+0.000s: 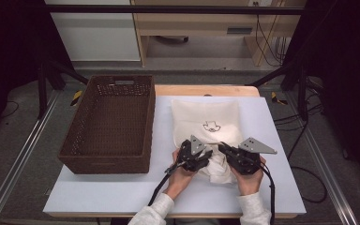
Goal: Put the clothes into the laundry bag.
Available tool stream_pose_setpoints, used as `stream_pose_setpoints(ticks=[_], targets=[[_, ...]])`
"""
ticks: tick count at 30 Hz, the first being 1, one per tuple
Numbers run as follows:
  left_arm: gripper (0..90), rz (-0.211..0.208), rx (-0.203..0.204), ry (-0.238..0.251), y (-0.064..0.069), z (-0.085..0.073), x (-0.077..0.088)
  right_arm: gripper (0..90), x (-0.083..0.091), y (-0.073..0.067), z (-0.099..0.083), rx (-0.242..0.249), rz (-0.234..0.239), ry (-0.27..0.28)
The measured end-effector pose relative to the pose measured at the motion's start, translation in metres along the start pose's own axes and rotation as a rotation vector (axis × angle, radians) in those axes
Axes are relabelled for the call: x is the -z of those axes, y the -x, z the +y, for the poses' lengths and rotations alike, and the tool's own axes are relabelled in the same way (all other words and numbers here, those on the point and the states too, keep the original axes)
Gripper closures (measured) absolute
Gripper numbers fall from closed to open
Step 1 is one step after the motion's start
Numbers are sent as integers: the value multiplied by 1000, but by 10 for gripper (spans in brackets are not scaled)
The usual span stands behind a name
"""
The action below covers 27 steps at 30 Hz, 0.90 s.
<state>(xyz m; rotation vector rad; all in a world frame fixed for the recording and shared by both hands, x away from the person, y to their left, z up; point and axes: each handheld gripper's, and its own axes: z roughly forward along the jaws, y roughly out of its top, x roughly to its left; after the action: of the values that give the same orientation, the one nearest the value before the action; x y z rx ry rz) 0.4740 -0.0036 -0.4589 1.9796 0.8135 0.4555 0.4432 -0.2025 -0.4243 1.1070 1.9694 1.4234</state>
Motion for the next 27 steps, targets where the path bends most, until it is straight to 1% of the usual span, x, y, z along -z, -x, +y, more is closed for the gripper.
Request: stream_pose_setpoints(ticks=[1, 2, 3, 4, 5, 6, 7, 8, 9, 10, 11, 12, 13, 14, 15, 16, 17, 18, 19, 20, 21, 22, 23, 24, 25, 26, 27], targets=[[461, -12, 5, 8, 0, -1, 6, 863, 0, 0, 0, 1, -2, 1], [408, -12, 5, 8, 0, -1, 6, 863, 0, 0, 0, 1, -2, 1], [360, -48, 9, 28, 0, -4, 19, 863, 1, 0, 0, 2, -4, 3], [333, -48, 9, 28, 0, -4, 19, 863, 1, 0, 0, 2, -4, 3], [300, -74, 8, 44, 2, -7, 32, 863, 1, 1, 0, 3, -5, 2], [262, -74, 8, 44, 2, -7, 32, 863, 1, 1, 0, 3, -5, 2], [239, -89, 5, 49, 4, -10, 37, 863, 0, 0, 0, 6, -10, -1], [226, -102, -1, 39, 11, -16, 42, 863, -1, -1, 0, 11, -14, -6], [212, -109, -7, 29, 14, -19, 41, 863, -1, -2, 0, 14, -18, -5], [210, -109, -7, 29, 14, -19, 41, 863, -1, -2, 0, 14, -18, -5], [210, -93, -38, -4, 20, -23, 33, 863, -2, -2, 0, 20, -20, -5], [215, -93, -38, -4, 20, -23, 33, 863, -2, -2, 0, 20, -20, -5], [215, -84, -43, -17, 21, -25, 26, 863, -2, -3, 0, 22, -20, -5], [234, -85, -37, -19, 22, -26, 21, 864, -2, -3, 0, 20, -21, -7], [319, -71, -37, -9, 22, -26, 13, 864, -2, -3, 0, 23, -22, -5], [386, -71, -37, -9, 22, -26, 13, 864, -2, -3, 0, 23, -22, -5], [386, -66, -40, -7, 21, -25, 11, 865, -2, -3, 0, 22, -22, -5], [528, -69, -52, -7, 20, -21, 10, 866, -2, -3, 1, 21, -21, -6], [597, -63, -54, -7, 20, -20, 11, 866, -2, -3, 1, 20, -20, -6], [645, -63, -54, -7, 20, -20, 11, 866, -2, -3, 1, 22, -18, -4], [677, -61, -52, 6, 20, -17, 13, 866, -1, -3, 2, 21, -20, -2], [699, -61, -52, 6, 20, -17, 13, 866, -1, -3, 2, 21, -20, -2], [712, -59, -53, 19, 21, -15, 17, 866, 1, -3, 4, 24, -19, 7], [712, -56, -54, 35, 22, -13, 20, 866, 1, -3, 4, 24, -19, 7], [723, -54, -57, 66, 24, -9, 27, 867, 5, -4, 7, 25, -14, 17], [726, -54, -57, 66, 24, -9, 27, 867, 5, -4, 7, 25, -14, 17], [728, -49, -66, 80, 26, -3, 32, 867, 9, -7, 10, 22, -3, 32]])
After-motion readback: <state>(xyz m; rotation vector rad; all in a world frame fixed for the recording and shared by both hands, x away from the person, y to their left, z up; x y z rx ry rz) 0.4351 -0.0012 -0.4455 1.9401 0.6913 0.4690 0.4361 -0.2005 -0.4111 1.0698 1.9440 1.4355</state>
